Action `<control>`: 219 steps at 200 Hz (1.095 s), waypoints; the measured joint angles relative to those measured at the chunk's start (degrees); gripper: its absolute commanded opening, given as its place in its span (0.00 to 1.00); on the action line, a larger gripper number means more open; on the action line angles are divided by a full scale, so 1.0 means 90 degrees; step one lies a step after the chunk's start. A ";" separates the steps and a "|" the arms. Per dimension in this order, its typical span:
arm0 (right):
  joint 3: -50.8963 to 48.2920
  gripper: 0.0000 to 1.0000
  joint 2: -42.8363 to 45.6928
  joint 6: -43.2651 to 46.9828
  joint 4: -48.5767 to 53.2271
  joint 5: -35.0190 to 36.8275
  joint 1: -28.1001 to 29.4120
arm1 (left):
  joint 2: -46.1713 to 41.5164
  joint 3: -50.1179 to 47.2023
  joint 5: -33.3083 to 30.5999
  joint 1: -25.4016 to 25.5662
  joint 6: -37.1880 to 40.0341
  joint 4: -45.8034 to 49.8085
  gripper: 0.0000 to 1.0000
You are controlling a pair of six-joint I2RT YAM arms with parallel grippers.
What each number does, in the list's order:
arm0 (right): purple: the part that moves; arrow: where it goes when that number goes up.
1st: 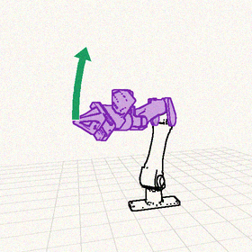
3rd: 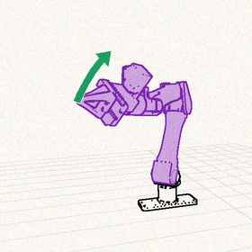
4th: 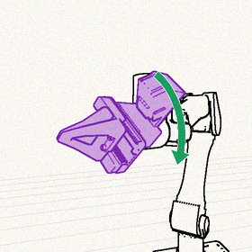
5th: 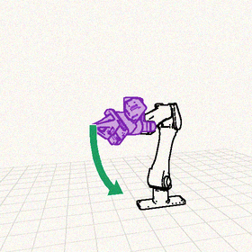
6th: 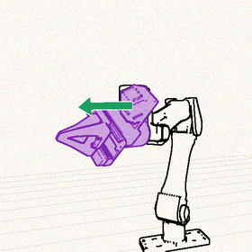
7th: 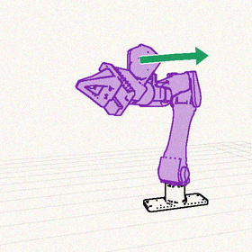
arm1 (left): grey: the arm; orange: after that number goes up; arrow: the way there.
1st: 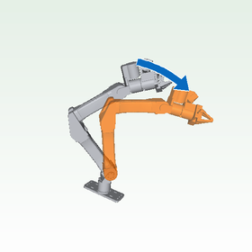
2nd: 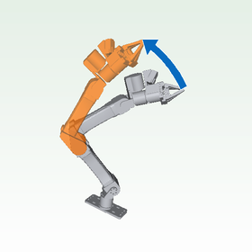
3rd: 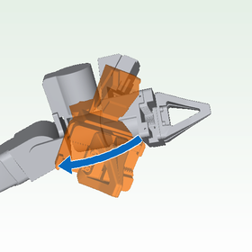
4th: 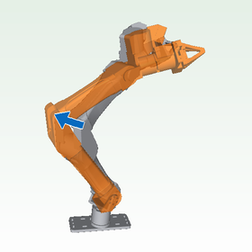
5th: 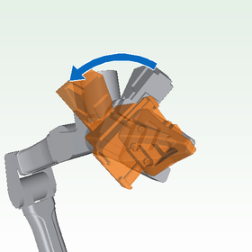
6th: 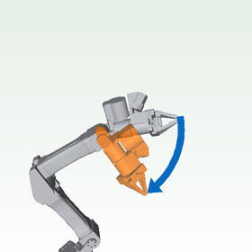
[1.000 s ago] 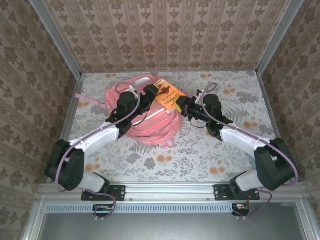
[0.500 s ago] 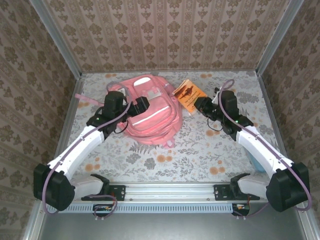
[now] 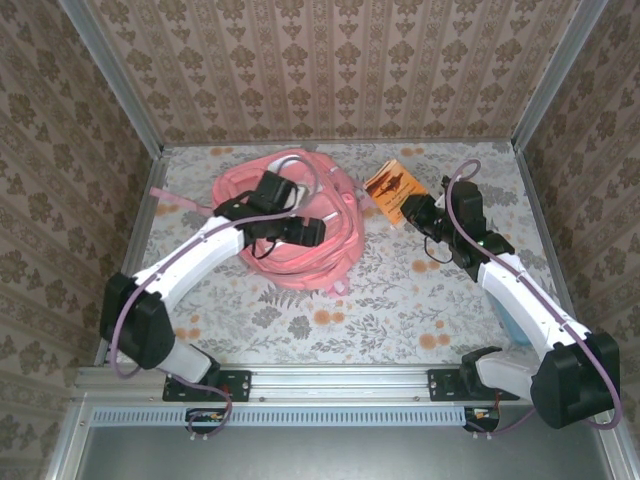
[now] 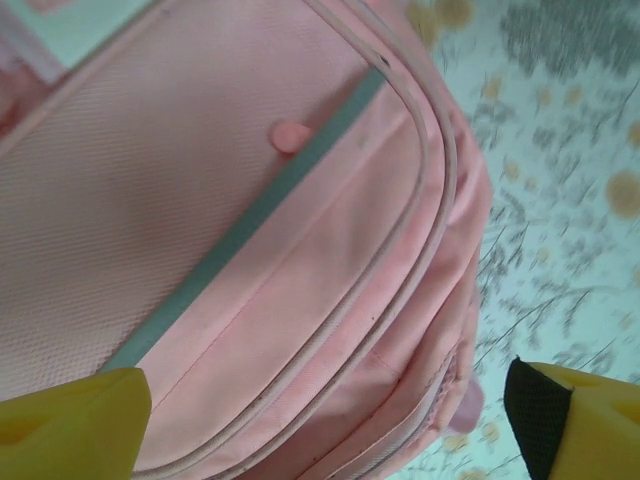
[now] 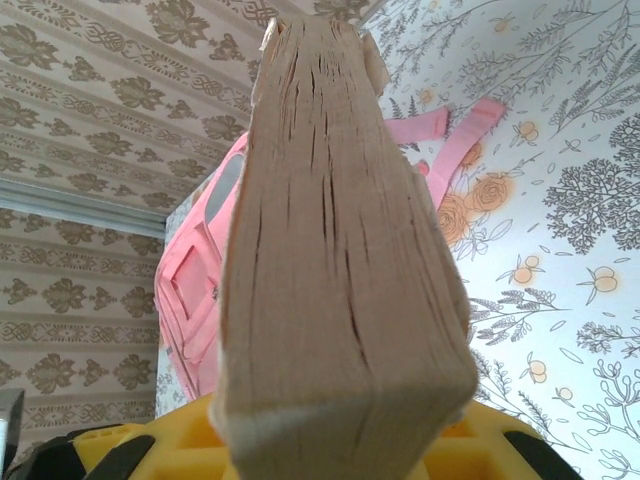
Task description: Pack books, pencil case, and school supplies into a backpack
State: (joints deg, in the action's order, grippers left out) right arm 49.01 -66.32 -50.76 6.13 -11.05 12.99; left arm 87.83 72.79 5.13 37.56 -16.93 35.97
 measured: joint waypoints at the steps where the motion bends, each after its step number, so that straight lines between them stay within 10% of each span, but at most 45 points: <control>1: 0.0000 0.12 0.0000 0.0000 0.0000 0.0000 -0.0002 | 0.0022 0.0019 -0.0012 0.0012 0.0015 0.0012 0.86; 88: 0.0000 0.11 -0.0005 -0.0019 0.0061 -0.0005 -0.0185 | 0.2239 0.2069 -0.0937 0.0755 0.1807 0.1596 0.61; 219: -0.0294 0.11 -0.0022 -0.0066 0.0039 -0.0272 -0.0294 | 0.3283 0.2781 -0.2336 0.0872 0.2312 0.2458 0.53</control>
State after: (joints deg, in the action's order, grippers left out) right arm 46.37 -66.52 -51.35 6.48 -13.50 10.35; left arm 117.38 97.82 -15.90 45.41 3.88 58.08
